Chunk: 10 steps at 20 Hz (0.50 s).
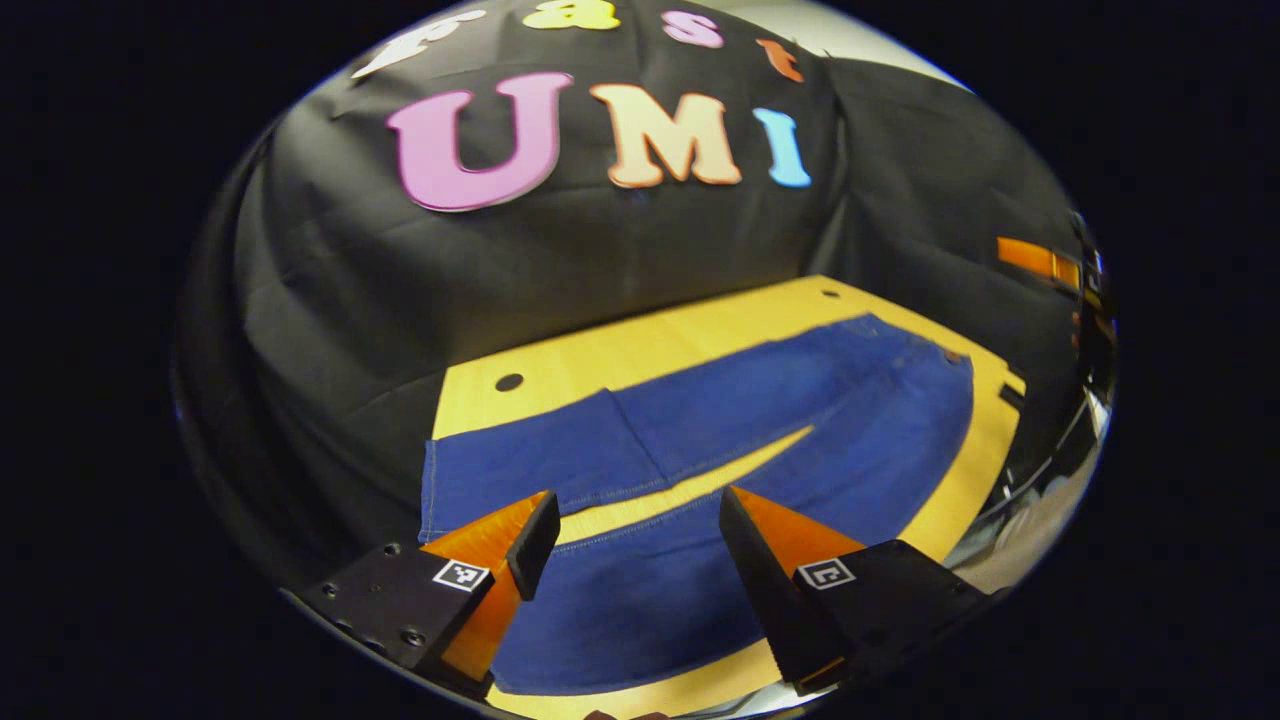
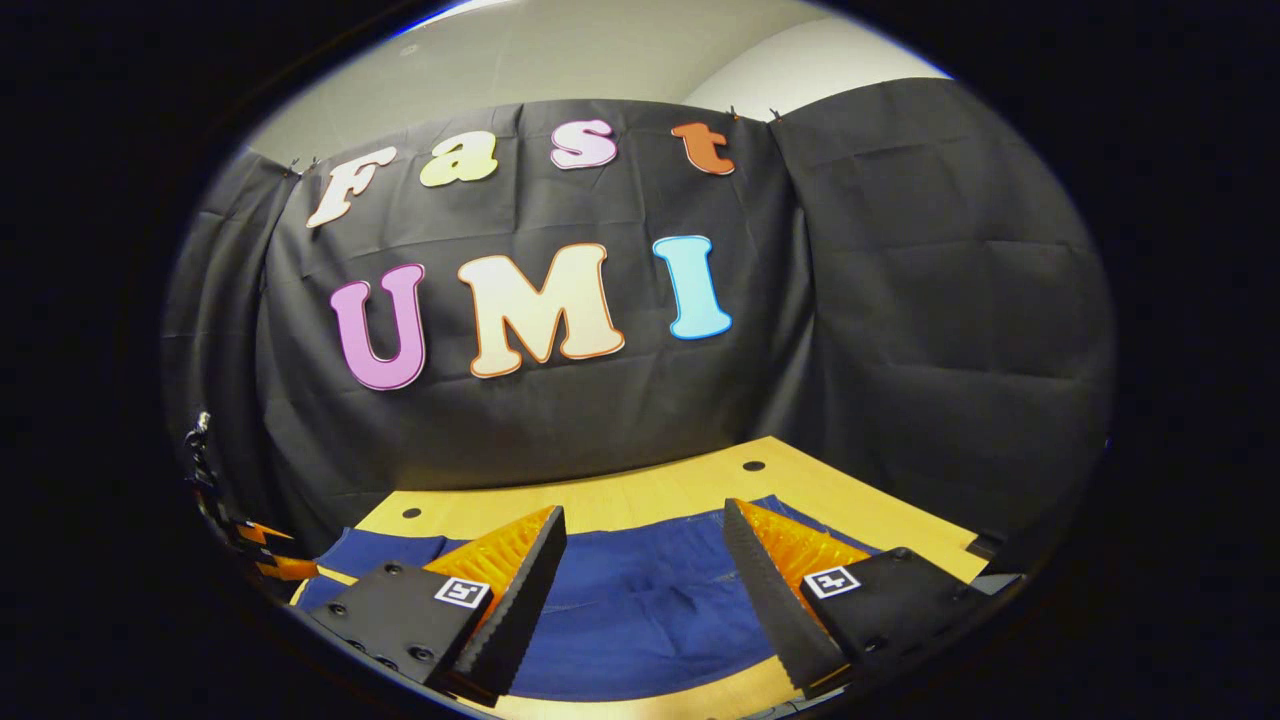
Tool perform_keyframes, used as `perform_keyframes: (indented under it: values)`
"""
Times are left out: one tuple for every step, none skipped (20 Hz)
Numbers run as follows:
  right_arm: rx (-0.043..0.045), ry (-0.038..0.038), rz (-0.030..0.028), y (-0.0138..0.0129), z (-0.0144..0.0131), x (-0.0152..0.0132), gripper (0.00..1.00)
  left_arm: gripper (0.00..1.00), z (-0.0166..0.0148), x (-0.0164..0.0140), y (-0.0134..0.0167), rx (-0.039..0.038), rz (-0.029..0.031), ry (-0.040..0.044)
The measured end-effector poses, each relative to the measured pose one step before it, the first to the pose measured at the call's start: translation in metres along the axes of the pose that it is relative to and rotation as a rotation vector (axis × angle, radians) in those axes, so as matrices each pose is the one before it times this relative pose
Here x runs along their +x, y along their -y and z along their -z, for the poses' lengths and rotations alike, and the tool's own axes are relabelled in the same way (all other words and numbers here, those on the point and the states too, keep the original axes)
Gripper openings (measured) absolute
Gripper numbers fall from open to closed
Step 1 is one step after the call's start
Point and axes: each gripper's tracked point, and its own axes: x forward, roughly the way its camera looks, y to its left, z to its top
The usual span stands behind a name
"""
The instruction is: Grasp the waist and the cuffs of the jeans and fold them to make the two legs overlap; first hold the waist and fold one-third of the jeans toward the cuffs, then hold the cuffs and fold the remaining one-third in the same direction to finish folding.
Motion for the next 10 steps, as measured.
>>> perform_keyframes:
  values:
    - [0.00396, -0.00485, -0.00138, -0.00414, 0.00197, -0.00203, 0.98, 0.95, 0.00812, -0.00016, -0.00188, 0.02613, 0.03329, -0.03058]
    - [0.00055, -0.00331, -0.00092, -0.00348, 0.00377, -0.00164, 0.98, 0.95, 0.00803, 0.00065, -0.00056, 0.02541, 0.03349, -0.03559]
    - [-0.00785, -0.00568, 0.00288, -0.00183, 0.00317, -0.00176, 0.98, 0.95, 0.01023, 0.00029, 0.00159, 0.02572, 0.03926, -0.04195]
    - [-0.01133, -0.00879, 0.00038, -0.00210, 0.00515, -0.00171, 0.93, 0.95, 0.01148, 0.00054, 0.00255, 0.02380, 0.04094, -0.04593]
    - [-0.00949, -0.00854, -0.00127, -0.00239, 0.00353, -0.00177, 0.93, 0.95, 0.01341, 0.00152, 0.00226, 0.02115, 0.04017, -0.04783]
    - [-0.00488, -0.00826, -0.00278, -0.00247, 0.00342, -0.00151, 1.00, 0.95, 0.01186, 0.00000, 0.00338, 0.02200, 0.03508, -0.05020]
    - [-0.00172, -0.01029, -0.00288, -0.00235, 0.00358, -0.00178, 0.98, 0.95, 0.01405, -0.00055, 0.00174, 0.02756, 0.02386, -0.04566]
    - [0.00047, -0.00985, -0.00332, -0.00197, 0.00408, -0.00047, 0.98, 0.95, 0.01354, -0.00183, -0.00050, 0.03280, 0.01895, -0.04110]
    - [-0.00038, -0.00758, -0.00256, -0.00158, 0.00255, -0.00195, 0.98, 0.95, 0.01136, -0.00029, -0.00235, 0.03565, 0.01272, -0.04001]
    - [-0.00441, -0.00597, -0.00116, -0.00125, 0.00275, -0.00127, 0.98, 0.96, 0.01009, -0.00047, -0.00073, 0.03838, 0.01290, -0.04482]
